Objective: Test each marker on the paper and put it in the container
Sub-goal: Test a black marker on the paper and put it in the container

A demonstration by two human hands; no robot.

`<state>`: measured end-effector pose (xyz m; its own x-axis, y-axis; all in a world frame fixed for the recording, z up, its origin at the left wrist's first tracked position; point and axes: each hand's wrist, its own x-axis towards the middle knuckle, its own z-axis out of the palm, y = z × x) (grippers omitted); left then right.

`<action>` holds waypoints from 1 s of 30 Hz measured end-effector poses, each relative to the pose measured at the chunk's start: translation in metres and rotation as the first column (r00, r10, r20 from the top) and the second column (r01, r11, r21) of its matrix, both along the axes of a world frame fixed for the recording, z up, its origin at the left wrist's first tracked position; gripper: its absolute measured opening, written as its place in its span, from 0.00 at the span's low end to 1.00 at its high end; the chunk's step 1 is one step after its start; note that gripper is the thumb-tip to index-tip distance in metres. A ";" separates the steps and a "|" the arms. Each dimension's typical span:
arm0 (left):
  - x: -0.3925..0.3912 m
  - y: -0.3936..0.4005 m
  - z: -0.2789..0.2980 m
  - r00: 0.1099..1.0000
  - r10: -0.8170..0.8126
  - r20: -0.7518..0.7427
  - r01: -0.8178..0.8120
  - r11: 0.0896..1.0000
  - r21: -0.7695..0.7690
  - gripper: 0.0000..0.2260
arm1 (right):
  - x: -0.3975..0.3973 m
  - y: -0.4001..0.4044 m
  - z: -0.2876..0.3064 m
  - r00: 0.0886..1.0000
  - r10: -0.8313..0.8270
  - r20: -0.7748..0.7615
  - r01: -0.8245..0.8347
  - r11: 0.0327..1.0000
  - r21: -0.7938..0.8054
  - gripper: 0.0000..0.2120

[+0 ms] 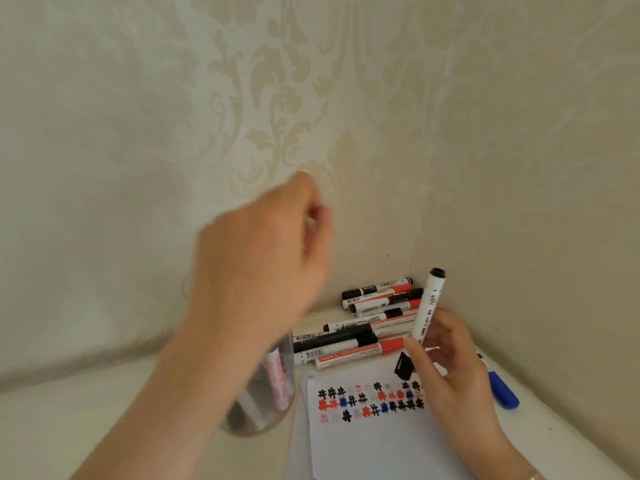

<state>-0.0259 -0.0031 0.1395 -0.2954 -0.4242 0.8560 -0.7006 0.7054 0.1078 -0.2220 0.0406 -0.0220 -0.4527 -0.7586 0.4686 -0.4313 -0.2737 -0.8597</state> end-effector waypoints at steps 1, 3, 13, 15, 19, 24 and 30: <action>-0.010 0.009 -0.006 0.984 -0.177 0.008 0.176 0.982 0.066 0.04 | 0.000 0.000 0.001 0.997 0.008 0.073 -0.006 1.000 -0.021 0.18; -0.033 0.019 -0.028 0.928 -0.348 0.129 0.277 0.881 0.384 0.06 | 0.000 0.000 0.005 0.977 0.036 0.209 -0.021 0.997 -0.074 0.15; -0.079 -0.015 -0.123 0.845 -0.525 0.102 0.209 0.499 0.841 0.11 | -0.011 0.000 0.014 0.855 0.153 0.495 -0.174 0.985 -0.004 0.27; -0.076 -0.017 -0.122 0.819 -0.528 0.224 0.181 0.609 0.773 0.15 | -0.015 -0.001 0.013 0.789 0.235 0.567 -0.265 0.964 -0.030 0.22; -0.075 -0.013 -0.121 0.762 -0.555 0.332 0.220 0.705 0.674 0.16 | -0.015 0.001 0.017 0.700 0.322 0.637 -0.412 0.911 -0.008 0.13; -0.077 -0.018 -0.125 0.768 -0.584 0.264 0.285 0.680 0.675 0.15 | -0.014 0.003 0.022 0.765 0.267 0.586 -0.394 0.914 0.098 0.09; -0.079 -0.022 -0.129 0.784 -0.611 -0.110 0.386 0.341 0.857 0.16 | -0.018 0.004 0.026 0.729 0.340 0.594 -0.470 0.879 0.074 0.07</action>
<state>-0.1050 -0.0253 0.0108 -0.8113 -0.5761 0.0997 -0.3295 0.5914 0.7360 -0.2402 0.0441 0.0043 -0.2063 -0.9772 0.0509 0.2413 -0.1012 -0.9652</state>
